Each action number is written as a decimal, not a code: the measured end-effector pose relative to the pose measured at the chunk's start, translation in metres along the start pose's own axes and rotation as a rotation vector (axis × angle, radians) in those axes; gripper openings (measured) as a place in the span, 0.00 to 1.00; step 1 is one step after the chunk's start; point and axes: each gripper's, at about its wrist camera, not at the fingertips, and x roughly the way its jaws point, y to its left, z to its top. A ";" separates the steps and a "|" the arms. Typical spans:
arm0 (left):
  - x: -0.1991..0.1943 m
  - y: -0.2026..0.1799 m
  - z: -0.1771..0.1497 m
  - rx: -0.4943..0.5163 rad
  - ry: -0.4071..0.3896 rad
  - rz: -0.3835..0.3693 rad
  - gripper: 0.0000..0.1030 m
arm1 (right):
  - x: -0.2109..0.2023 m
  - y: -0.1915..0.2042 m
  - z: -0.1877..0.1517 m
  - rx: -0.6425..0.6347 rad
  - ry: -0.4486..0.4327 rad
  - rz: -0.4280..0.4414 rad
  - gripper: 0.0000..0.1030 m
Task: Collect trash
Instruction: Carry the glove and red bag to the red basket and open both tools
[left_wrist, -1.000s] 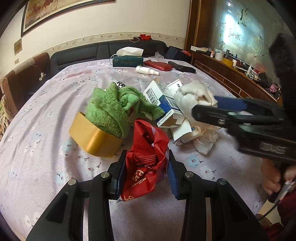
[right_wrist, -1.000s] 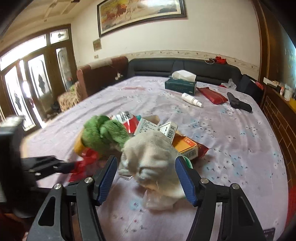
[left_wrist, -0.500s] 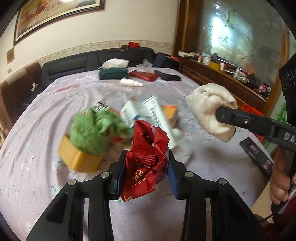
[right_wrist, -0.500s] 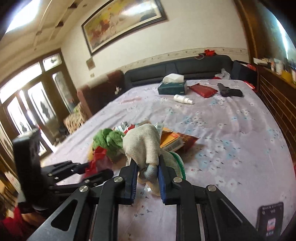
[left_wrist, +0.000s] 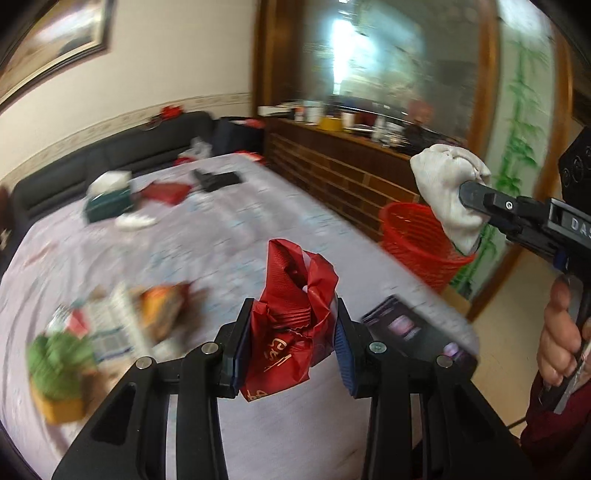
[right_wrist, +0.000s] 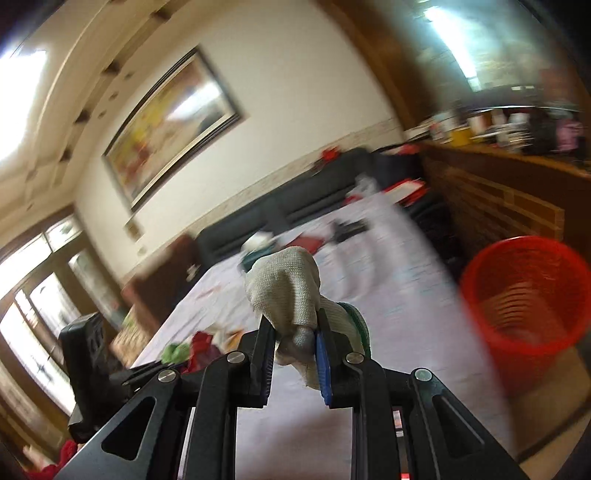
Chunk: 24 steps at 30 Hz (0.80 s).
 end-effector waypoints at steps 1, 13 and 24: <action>0.007 -0.013 0.009 0.021 0.001 -0.015 0.37 | -0.010 -0.014 0.006 0.017 -0.019 -0.022 0.20; 0.120 -0.146 0.097 0.179 0.076 -0.200 0.38 | -0.042 -0.155 0.047 0.244 -0.086 -0.199 0.21; 0.181 -0.173 0.115 0.135 0.110 -0.220 0.72 | -0.013 -0.228 0.057 0.348 -0.045 -0.255 0.51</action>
